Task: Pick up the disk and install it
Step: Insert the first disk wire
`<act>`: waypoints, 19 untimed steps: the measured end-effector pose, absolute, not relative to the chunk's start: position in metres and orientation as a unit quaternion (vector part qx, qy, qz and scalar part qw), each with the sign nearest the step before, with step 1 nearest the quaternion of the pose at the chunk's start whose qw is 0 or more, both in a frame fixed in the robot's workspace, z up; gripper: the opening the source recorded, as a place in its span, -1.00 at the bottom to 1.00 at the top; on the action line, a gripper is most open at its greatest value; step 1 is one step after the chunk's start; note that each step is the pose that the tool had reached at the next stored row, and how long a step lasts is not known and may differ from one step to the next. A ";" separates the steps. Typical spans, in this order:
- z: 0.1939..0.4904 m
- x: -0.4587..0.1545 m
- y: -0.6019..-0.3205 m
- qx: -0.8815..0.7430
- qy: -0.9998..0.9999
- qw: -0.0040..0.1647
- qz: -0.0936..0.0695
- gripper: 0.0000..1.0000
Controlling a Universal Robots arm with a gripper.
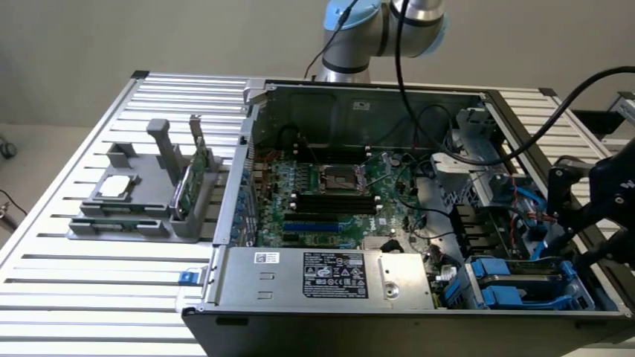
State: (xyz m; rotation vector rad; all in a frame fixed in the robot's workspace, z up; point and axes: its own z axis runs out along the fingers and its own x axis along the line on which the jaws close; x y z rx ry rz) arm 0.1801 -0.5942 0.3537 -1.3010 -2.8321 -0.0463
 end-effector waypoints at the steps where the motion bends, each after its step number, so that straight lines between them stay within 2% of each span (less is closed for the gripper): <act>1: 0.354 0.180 -0.594 -0.424 -0.906 0.012 -0.015 -0.25; 2: 0.354 0.180 -0.594 -0.430 -0.902 0.012 -0.015 -0.39; 8: 0.354 0.180 -0.594 -0.468 -0.883 0.012 -0.017 -0.39; 9: 0.354 0.180 -0.594 -0.471 -0.882 0.012 -0.018 -0.44; 10: 0.354 0.180 -0.595 -0.473 -0.881 0.013 -0.018 -0.58; 12: 0.354 0.180 -0.596 -0.474 -0.880 0.013 -0.019 -0.58; 19: 0.352 0.180 -0.600 -0.479 -0.876 0.027 -0.045 -0.58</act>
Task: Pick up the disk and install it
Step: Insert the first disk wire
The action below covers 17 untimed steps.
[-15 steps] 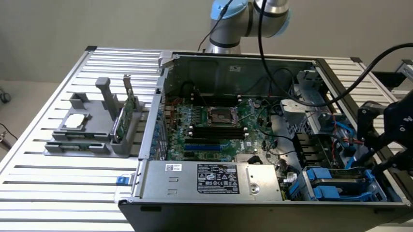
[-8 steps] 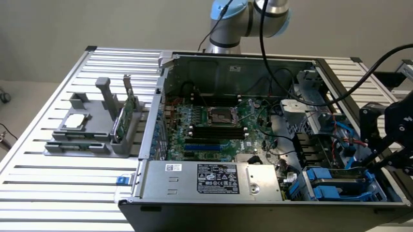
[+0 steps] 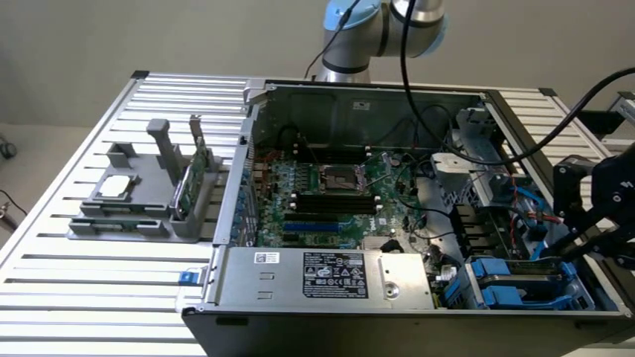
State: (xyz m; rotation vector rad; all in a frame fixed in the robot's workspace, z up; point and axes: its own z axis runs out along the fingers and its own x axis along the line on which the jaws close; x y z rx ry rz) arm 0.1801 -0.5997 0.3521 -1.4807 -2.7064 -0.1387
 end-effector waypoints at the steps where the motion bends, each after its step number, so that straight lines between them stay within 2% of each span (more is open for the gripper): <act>1: 0.352 0.180 -0.600 -0.481 -0.875 0.028 -0.047 -0.58; 8: 0.350 0.180 -0.606 -0.492 -0.868 0.031 -0.055 -0.58; 17: 0.350 0.180 -0.614 -0.496 -0.864 0.044 -0.077 -0.54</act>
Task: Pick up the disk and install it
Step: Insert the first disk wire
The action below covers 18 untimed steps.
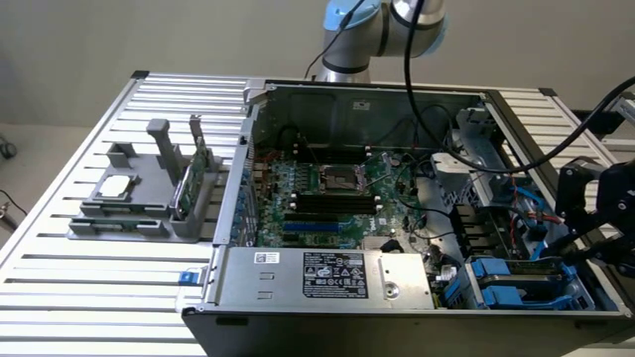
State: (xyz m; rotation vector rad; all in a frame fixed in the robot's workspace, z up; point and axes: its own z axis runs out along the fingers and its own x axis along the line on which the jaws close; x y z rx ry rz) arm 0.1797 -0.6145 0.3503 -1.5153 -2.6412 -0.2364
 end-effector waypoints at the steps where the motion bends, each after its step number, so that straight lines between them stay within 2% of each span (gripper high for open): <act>1: 0.350 0.180 -0.615 -0.496 -0.863 0.045 -0.079 -0.54; 2: 0.350 0.180 -0.616 -0.497 -0.863 0.045 -0.081 -0.41; 18: 0.337 0.180 -0.623 -0.501 -0.855 0.064 -0.114 -0.41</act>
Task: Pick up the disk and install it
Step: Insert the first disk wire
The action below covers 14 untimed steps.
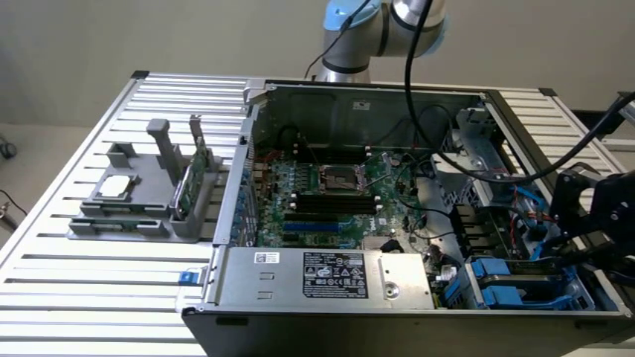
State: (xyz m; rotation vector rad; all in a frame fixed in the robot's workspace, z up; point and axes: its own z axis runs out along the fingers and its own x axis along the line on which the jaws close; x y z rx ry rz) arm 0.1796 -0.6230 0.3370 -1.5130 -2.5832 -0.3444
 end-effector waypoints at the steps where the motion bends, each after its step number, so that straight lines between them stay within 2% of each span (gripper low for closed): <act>1: 0.336 0.180 -0.623 -0.501 -0.855 0.065 -0.115 -0.41; 14: 0.335 0.183 -0.623 -0.501 -0.855 0.065 -0.116 -0.41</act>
